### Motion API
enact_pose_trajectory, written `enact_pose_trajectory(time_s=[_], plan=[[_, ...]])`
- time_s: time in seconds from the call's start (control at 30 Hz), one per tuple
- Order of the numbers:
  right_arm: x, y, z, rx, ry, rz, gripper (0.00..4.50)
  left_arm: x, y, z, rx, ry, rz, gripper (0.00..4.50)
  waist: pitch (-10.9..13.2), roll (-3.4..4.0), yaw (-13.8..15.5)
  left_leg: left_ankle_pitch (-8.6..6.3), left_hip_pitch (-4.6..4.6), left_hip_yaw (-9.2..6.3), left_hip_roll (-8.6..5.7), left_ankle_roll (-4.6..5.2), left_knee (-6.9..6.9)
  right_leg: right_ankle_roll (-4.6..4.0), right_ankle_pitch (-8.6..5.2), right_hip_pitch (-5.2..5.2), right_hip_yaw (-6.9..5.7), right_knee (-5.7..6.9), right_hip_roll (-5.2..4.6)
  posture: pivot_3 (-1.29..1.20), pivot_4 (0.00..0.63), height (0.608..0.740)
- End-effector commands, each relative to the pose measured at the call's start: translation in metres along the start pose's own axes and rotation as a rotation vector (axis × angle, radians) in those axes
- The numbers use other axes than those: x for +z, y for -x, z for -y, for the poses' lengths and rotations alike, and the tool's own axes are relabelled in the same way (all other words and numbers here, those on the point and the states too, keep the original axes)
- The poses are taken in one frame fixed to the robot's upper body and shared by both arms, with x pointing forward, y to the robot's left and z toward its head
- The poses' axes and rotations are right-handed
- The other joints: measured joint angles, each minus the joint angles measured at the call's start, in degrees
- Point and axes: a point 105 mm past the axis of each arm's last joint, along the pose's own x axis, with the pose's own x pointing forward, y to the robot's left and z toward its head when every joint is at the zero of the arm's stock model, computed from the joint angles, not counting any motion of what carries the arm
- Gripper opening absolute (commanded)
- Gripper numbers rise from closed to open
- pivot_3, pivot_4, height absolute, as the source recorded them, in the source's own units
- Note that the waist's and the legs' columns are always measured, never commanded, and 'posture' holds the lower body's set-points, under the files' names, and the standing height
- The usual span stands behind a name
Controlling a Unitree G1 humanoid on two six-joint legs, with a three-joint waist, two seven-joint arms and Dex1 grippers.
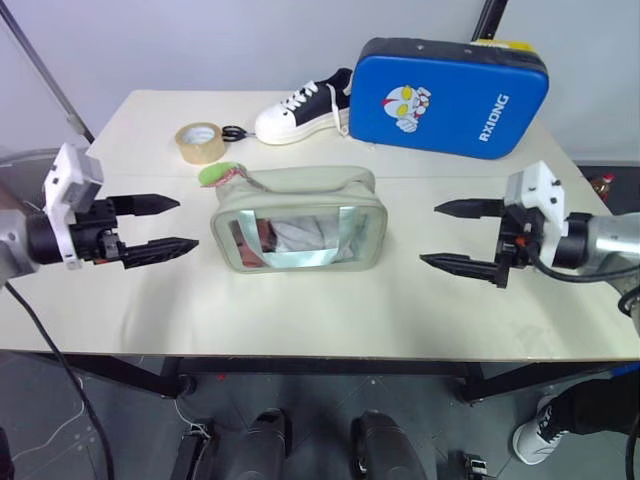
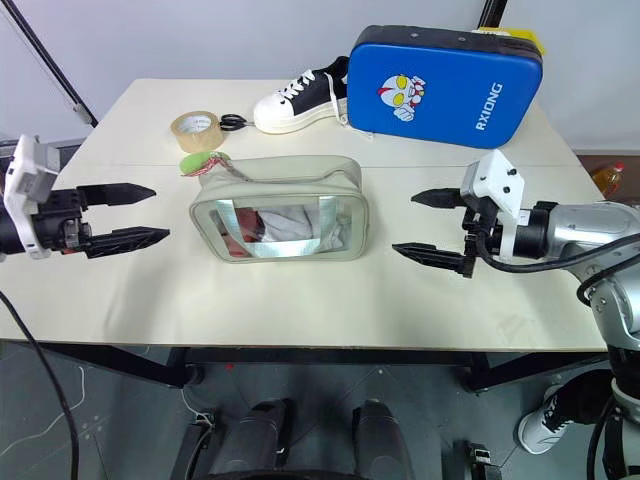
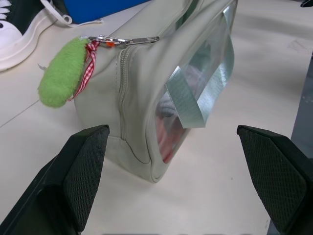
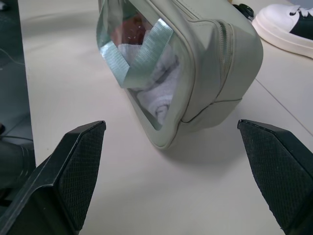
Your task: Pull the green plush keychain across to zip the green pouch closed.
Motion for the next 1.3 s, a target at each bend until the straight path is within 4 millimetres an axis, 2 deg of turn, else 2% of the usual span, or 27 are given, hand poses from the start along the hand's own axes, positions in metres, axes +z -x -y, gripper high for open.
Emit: enact_pose_trajectory(time_s=[0.03, 0.1, 0.5, 0.8, 0.9, 1.03, 1.2, 1.3], plan=[[0.012, 0.004, 0.002, -0.02, 0.051, 0.023, 4.5, 0.013, 0.0, 0.005, -0.026, -0.049, 0.037, 4.47, 0.0, 0.0, 0.0, 0.0, 0.0, 0.0, 0.0, 0.0, 0.0, 0.0, 0.0, 0.0, 0.0, -0.01, 0.0, 0.0, 0.15, 0.695], [0.012, 0.004, 0.001, -0.021, 0.05, 0.027, 4.5, 0.015, -0.001, -0.001, 0.005, -0.035, 0.035, 4.47, 0.0, 0.0, 0.0, 0.0, 0.0, 0.0, 0.0, 0.0, 0.0, 0.0, 0.0, 0.0, 0.0, -0.01, 0.0, 0.0, 0.15, 0.695], [0.024, -0.005, -0.001, -0.032, 0.08, 0.068, 4.5, 0.024, -0.001, -0.003, -0.025, -0.045, 0.06, 4.47, 0.0, 0.0, -0.1, 0.0, 0.0, 0.02, 0.0, 0.0, -0.05, 0.01, 0.01, -0.01, 0.0, -0.03, 0.02, 0.0, 0.15, 0.695], [0.046, -0.033, -0.003, 0.008, 0.159, 0.123, 4.5, 0.026, 0.003, -0.009, -0.014, -0.046, 0.066, 4.47, 0.0, 0.0, -0.2, 0.0, 0.01, 0.02, 0.01, 0.0, -0.12, 0.0, 0.02, -0.03, 0.0, -0.04, 0.03, 0.0, 0.15, 0.695], [0.048, -0.048, -0.001, 0.017, 0.197, 0.123, 4.5, 0.027, 0.0, -0.009, -0.026, -0.05, 0.073, 4.47, 0.0, 0.0, -0.3, 0.0, 0.01, 0.02, 0.01, 0.0, -0.12, 0.01, 0.02, -0.05, -0.01, -0.04, 0.05, 0.0, 0.15, 0.695], [0.041, -0.068, 0.013, -0.016, 0.259, 0.062, 4.5, 0.027, -0.006, -0.008, -0.041, -0.052, 0.075, 4.47, 0.0, 0.0, -0.3, 0.01, 0.02, 0.03, 0.0, -0.01, -0.13, 0.01, 0.02, -0.05, -0.01, -0.04, 0.08, 0.0, 0.15, 0.695], [0.051, -0.074, 0.018, -0.002, 0.273, 0.1, 4.5, 0.027, -0.007, -0.007, -0.045, -0.055, 0.077, 4.47, 0.0, 0.0, -0.3, 0.01, -0.01, 0.03, -0.02, -0.01, -0.17, 0.02, 0.03, -0.09, -0.02, -0.03, 0.12, 0.0, 0.15, 0.695], [0.049, -0.078, 0.017, 0.015, 0.287, 0.086, 4.5, 0.024, -0.007, -0.006, -0.046, -0.056, 0.073, 4.47, 0.0, 0.0, -0.3, 0.01, 0.0, 0.03, -0.02, -0.01, -0.24, 0.02, 0.03, -0.11, -0.02, -0.03, 0.12, 0.0, 0.15, 0.695]])
